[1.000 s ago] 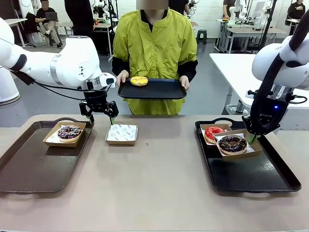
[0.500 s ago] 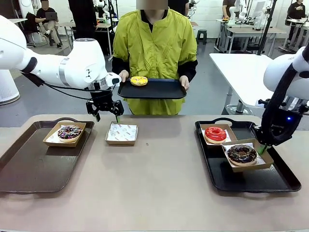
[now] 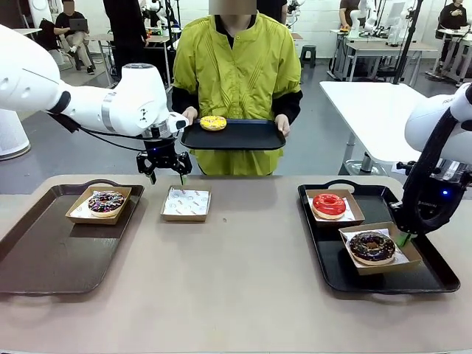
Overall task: Individually package the donuts and arrange them on the tray.
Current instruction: Place the picked Paper togo box on the Handle tray while simultaneously picking up another Paper togo box from the table with the other hand.
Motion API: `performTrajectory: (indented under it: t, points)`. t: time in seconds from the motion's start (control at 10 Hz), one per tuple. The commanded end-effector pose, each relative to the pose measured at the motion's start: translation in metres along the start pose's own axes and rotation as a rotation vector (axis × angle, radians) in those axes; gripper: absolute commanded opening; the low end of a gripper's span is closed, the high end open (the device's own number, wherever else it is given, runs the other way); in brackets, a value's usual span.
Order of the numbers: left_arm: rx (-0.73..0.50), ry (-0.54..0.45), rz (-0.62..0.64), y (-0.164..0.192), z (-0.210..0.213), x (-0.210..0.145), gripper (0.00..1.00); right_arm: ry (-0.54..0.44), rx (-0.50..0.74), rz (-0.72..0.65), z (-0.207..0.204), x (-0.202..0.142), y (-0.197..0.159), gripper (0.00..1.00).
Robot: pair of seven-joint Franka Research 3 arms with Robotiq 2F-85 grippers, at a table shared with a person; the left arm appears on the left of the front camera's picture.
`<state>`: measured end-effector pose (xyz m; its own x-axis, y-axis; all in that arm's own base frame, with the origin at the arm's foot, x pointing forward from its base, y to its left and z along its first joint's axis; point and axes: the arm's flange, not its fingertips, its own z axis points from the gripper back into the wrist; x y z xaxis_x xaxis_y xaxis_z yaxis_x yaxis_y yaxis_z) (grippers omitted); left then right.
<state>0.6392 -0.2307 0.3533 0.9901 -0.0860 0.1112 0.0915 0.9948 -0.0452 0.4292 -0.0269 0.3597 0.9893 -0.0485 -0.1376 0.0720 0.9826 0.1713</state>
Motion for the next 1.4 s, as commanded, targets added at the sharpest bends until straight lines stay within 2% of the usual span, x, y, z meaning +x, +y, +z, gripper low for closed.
performTrajectory:
  t: [0.0, 0.9, 1.0, 1.1, 1.2, 1.3]
  points:
    - [0.058, 0.009, 0.031, -0.007, -0.003, 0.011, 1.0, -0.018, 0.022, 0.015, -0.003, 0.0, -0.006, 0.01]
    - [0.059, 0.141, 0.11, -0.003, -0.018, -0.018, 1.0, 0.01, 0.032, 0.001, -0.004, 0.007, -0.008, 0.01]
    - [0.053, 0.147, 0.109, -0.002, -0.018, -0.02, 1.0, 0.018, 0.029, 0.004, -0.004, 0.008, -0.008, 0.07]
    - [0.046, 0.154, 0.105, -0.002, -0.017, -0.02, 0.41, 0.032, 0.024, 0.006, -0.004, 0.008, -0.008, 0.58]
    - [0.034, 0.162, 0.101, -0.002, -0.014, -0.021, 0.41, 0.038, 0.023, 0.002, -0.004, 0.009, -0.009, 0.63]
    - [0.028, 0.166, 0.096, -0.002, -0.013, -0.022, 0.0, 0.038, 0.029, -0.003, -0.004, 0.009, -0.009, 1.0]
